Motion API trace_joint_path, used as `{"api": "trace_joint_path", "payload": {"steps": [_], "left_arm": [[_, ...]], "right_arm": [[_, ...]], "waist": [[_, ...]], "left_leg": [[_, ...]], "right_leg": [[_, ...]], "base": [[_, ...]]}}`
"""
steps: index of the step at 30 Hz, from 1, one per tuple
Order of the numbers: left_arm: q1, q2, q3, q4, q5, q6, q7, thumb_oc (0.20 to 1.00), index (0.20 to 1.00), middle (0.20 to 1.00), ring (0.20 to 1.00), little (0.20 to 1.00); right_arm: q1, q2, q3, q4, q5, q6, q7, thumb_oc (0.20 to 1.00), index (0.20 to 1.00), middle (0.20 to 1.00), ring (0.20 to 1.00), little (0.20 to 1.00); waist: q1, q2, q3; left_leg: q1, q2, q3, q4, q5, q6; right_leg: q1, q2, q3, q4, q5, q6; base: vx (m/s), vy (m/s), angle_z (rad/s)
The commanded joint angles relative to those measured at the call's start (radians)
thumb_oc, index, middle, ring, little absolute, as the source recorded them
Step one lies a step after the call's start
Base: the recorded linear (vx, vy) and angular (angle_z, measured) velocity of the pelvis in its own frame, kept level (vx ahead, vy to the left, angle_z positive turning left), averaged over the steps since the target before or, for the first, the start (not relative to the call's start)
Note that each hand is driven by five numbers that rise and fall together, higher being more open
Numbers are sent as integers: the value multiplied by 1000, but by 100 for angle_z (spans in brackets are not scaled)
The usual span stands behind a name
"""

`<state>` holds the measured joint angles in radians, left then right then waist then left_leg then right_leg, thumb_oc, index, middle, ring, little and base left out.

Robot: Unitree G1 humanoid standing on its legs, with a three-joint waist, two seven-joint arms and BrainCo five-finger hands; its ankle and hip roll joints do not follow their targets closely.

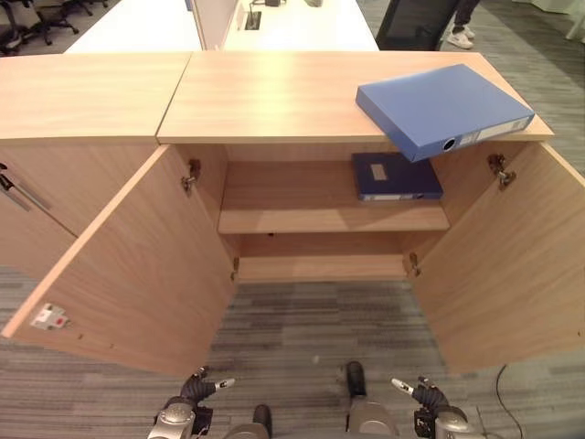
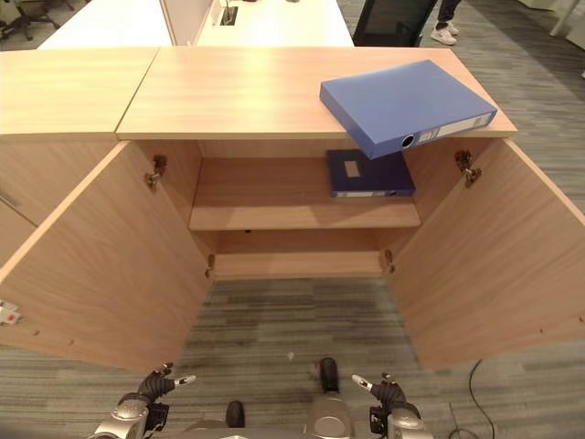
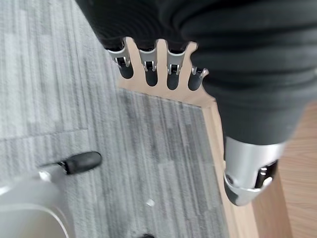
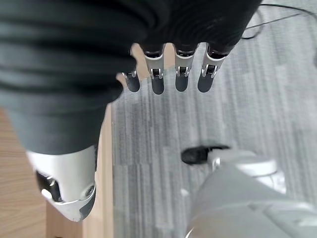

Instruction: Put the empty folder in the office cabinet

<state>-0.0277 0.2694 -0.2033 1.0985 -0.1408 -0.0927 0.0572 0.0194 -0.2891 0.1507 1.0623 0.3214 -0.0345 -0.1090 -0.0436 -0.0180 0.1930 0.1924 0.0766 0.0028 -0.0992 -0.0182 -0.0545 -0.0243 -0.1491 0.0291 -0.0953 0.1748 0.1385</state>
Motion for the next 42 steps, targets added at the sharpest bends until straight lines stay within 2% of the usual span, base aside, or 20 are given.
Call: {"api": "trace_joint_path", "payload": {"steps": [1,3,6,7,9,12,13,14,15,16,17,19,20,22,23,24,28,31,32,42], "left_arm": [[-30,44,9,-1,26,-32,16,1000,1000,1000,1000,1000],[-29,41,11,1,23,-31,18,1000,1000,1000,1000,1000],[-25,31,5,-4,9,-34,15,1000,1000,1000,1000,1000],[-25,31,5,-4,9,-34,15,1000,1000,1000,1000,1000],[-29,26,-3,-12,3,-32,12,1000,1000,1000,1000,1000],[-28,24,-2,-16,0,-31,10,1000,1000,1000,1000,1000],[-30,21,-4,-26,-8,-29,8,1000,1000,1000,1000,1000],[-30,22,-4,-26,-8,-28,8,1000,1000,1000,1000,1000],[-38,17,-8,-32,-16,-25,7,1000,1000,1000,1000,1000],[-38,17,-8,-32,-16,-25,7,1000,1000,1000,1000,1000],[-40,16,-11,-39,-19,-23,6,1000,1000,1000,1000,1000],[-39,14,-12,-41,-18,-21,4,1000,1000,1000,1000,1000],[-40,13,-13,-41,-18,-20,3,1000,1000,1000,1000,1000],[-40,11,-18,-36,-12,-17,0,1000,1000,1000,1000,1000],[-40,11,-19,-36,-12,-17,0,1000,1000,1000,1000,1000],[-37,12,-24,-32,-4,-16,-3,1000,1000,1000,1000,1000],[-26,13,-25,-19,16,-17,-6,1000,1000,1000,1000,1000],[-22,16,-27,-16,25,-17,-7,1000,1000,1000,1000,1000],[-16,23,-30,-20,39,-18,-9,1000,1000,1000,1000,1000],[-2,27,-24,-5,57,-12,-10,1000,1000,1000,1000,1000]], "right_arm": [[-30,-14,12,-37,-36,-27,12,1000,1000,1000,1000,1000],[-30,-16,17,-39,-38,-26,16,1000,1000,1000,1000,1000],[-33,-32,31,-50,-43,-28,22,1000,1000,1000,1000,1000],[-33,-32,31,-50,-43,-28,22,1000,1000,1000,1000,1000],[-38,-51,35,-54,-42,-30,25,1000,1000,1000,1000,1000],[-37,-55,35,-54,-40,-30,27,1000,1000,1000,1000,1000],[-33,-66,30,-56,-37,-30,27,1000,1000,1000,1000,1000],[-33,-66,30,-56,-37,-30,27,1000,1000,1000,1000,1000],[-32,-77,22,-49,-36,-28,23,1000,1000,1000,1000,1000],[-32,-77,22,-49,-36,-28,23,1000,1000,1000,1000,1000],[-35,-88,20,-43,-34,-25,23,1000,1000,1000,1000,1000],[-35,-95,17,-37,-33,-21,23,1000,1000,1000,1000,1000],[-36,-98,15,-28,-33,-18,23,1000,1000,1000,1000,1000],[-40,-100,12,-15,-34,-13,19,1000,1000,1000,1000,1000],[-39,-100,12,-15,-34,-13,19,1000,1000,1000,1000,1000],[-49,-102,13,-10,-37,-14,18,1000,1000,1000,1000,1000],[-54,-91,12,-15,-39,-18,20,1000,1000,1000,1000,1000],[-51,-82,12,-20,-42,-17,20,1000,1000,1000,1000,1000],[-46,-69,24,-44,-50,-18,25,1000,1000,1000,1000,1000],[-46,-37,28,-34,-61,-12,27,1000,1000,1000,1000,1000]], "waist": [[14,-31,13],[14,-25,9],[11,-5,4],[11,-4,4],[11,5,8],[10,7,11],[10,9,20],[8,9,20],[9,2,40],[8,2,40],[5,-14,53],[3,-23,55],[5,-24,56],[17,-28,51],[18,-29,52],[25,-16,44],[23,2,23],[21,4,14],[22,6,6],[21,9,-8]], "left_leg": [[11,-6,-11,24,-74,-18],[10,9,-18,24,-70,-26],[-4,55,-44,38,-53,-52],[-4,55,-44,38,-53,-52],[-36,93,-58,96,-38,-81],[-47,97,-63,126,-30,-87],[-76,100,-78,198,3,-96],[-78,100,-80,201,2,-96],[-131,78,-96,292,57,-98],[-133,78,-98,295,56,-98],[-176,62,-85,393,70,-88],[-197,58,-51,429,64,-79],[-214,52,-37,425,58,-77],[-250,7,-38,377,13,-70],[-249,6,-37,379,10,-69],[-238,-18,-42,289,-16,-63],[-179,-13,-28,183,-18,-49],[-151,-13,-17,155,-18,-43],[-115,-15,-5,119,-25,-27],[-64,-40,39,54,-40,9]], "right_leg": [[-38,-41,-14,130,-103,41],[-34,-31,-21,134,-112,35],[-12,1,-52,142,-149,3],[-12,1,-53,142,-149,3],[21,31,-79,127,-179,-26],[33,38,-86,125,-188,-33],[51,50,-91,128,-205,-49],[51,50,-92,128,-205,-49],[66,50,-97,136,-217,-68],[66,50,-98,137,-218,-68],[73,44,-97,146,-224,-83],[85,36,-97,145,-230,-91],[92,33,-98,142,-232,-92],[103,28,-92,131,-233,-86],[105,27,-92,130,-234,-85],[103,38,-86,133,-240,-75],[106,46,-77,144,-250,-67],[113,37,-77,151,-250,-60],[119,20,-66,153,-245,-45],[90,-16,-34,160,-215,6]], "base": [[82,-227,18],[70,-225,33],[49,-227,17],[41,-225,35],[47,-288,34],[28,-142,15],[18,-120,0],[12,-200,-1],[-10,-80,8],[-10,-172,21],[2,-117,39],[41,-101,8],[101,-45,-52],[109,-15,44],[134,35,102],[96,37,32],[144,102,-32],[115,109,-12],[96,158,-15],[28,116,-19]]}}
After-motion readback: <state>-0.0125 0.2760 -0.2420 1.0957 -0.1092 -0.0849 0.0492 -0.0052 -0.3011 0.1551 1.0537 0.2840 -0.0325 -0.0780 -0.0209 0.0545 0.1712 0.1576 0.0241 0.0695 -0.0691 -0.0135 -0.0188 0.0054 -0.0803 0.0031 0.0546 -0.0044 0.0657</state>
